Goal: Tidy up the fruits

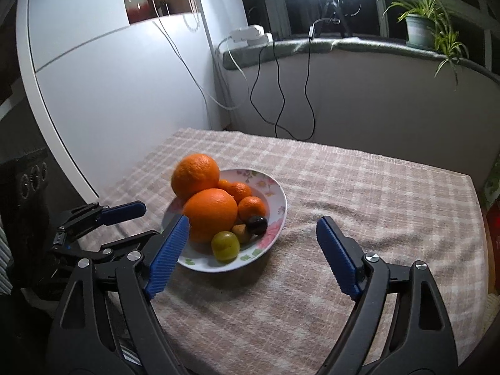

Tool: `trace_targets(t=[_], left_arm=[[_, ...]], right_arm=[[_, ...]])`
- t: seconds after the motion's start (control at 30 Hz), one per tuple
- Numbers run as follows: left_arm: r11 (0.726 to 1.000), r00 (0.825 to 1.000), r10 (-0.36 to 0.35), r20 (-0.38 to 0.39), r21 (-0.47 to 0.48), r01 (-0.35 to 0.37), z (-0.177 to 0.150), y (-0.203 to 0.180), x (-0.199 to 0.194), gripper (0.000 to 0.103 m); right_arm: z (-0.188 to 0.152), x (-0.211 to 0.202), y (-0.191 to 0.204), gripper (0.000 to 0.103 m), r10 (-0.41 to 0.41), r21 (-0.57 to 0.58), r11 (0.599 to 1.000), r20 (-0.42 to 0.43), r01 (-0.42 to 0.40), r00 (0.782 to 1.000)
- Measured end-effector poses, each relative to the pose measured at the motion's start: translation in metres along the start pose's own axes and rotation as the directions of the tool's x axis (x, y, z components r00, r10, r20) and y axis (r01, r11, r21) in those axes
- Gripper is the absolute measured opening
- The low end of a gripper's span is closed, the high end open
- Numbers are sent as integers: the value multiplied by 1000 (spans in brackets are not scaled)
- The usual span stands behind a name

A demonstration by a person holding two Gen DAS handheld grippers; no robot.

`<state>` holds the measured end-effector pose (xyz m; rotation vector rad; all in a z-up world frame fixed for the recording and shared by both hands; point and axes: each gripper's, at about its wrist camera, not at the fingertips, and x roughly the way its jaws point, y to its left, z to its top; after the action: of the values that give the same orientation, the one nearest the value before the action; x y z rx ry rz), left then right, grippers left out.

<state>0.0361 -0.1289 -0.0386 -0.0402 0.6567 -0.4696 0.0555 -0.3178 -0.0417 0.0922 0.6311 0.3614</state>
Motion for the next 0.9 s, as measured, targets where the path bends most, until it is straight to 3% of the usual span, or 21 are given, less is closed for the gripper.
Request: trace_targets(t=[0.17,0.33,0.43,0.6,0.9], left_arm=[[1000,1000,21,18,-11,-21,-2,4,-11,70],[998,998,57,36,-14,-56,-4,7,-23,77],[997,996,77,45,-24,-76,-6,9,-29,80],[995,995,92,43,-41,-90,-10,13,-32,80],[993,992,112,56,-41,-110,-12,12,-40,80]], right_arm=[[-5,-15,13,87,-21,4,1000,58,21,998],[-12,-27,24,100,-53,24,998,83,51,995],[-18,-30,25,102,-71,64,996,77,66,994],[-29,-33,24,102,-146,96,986,83,138,986],[-39,-42,29,103,-212,110,974,106,200,971]])
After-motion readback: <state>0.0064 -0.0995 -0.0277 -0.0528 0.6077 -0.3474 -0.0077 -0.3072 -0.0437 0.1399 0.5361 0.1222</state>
